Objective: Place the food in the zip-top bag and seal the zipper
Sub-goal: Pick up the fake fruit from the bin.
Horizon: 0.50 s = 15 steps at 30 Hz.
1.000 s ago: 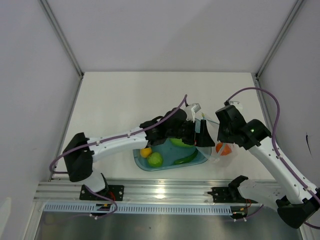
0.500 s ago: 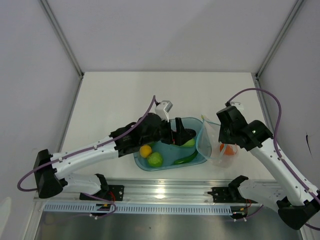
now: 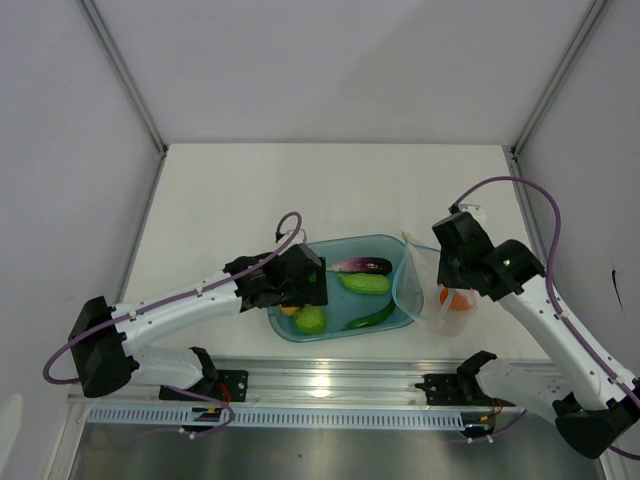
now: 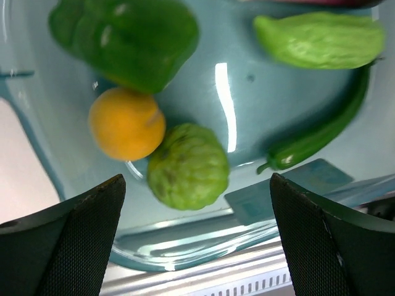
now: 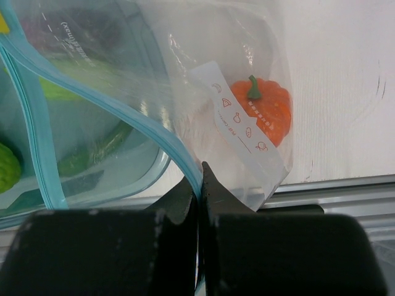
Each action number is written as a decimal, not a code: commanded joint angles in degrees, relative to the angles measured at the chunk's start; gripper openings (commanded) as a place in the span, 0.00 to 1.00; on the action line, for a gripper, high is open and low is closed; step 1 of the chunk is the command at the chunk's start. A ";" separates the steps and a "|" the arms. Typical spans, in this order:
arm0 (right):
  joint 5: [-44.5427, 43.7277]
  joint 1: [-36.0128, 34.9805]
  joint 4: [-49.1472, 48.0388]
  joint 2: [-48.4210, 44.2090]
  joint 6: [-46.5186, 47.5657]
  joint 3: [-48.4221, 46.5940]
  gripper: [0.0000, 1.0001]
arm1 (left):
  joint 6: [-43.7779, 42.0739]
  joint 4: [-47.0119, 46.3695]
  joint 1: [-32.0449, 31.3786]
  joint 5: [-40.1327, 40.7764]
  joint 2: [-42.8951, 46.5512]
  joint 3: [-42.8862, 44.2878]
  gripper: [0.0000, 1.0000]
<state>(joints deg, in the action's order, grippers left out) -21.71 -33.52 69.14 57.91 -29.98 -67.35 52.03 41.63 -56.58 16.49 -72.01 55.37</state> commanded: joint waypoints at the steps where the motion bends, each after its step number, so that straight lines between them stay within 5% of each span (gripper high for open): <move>1: -0.17 0.12 0.20 0.19 0.88 0.38 0.00 | 5.53 4.07 0.33 0.30 0.55 -1.05 0.99; 15: 0.09 0.12 0.20 0.01 0.88 0.12 0.00 | 7.29 -1.28 0.33 -7.88 -1.64 -5.81 1.00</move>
<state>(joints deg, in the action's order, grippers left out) -21.52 -33.52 69.14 58.06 -29.74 -67.07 57.87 42.50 -56.49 10.28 -73.30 49.87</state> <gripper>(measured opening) 0.003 0.994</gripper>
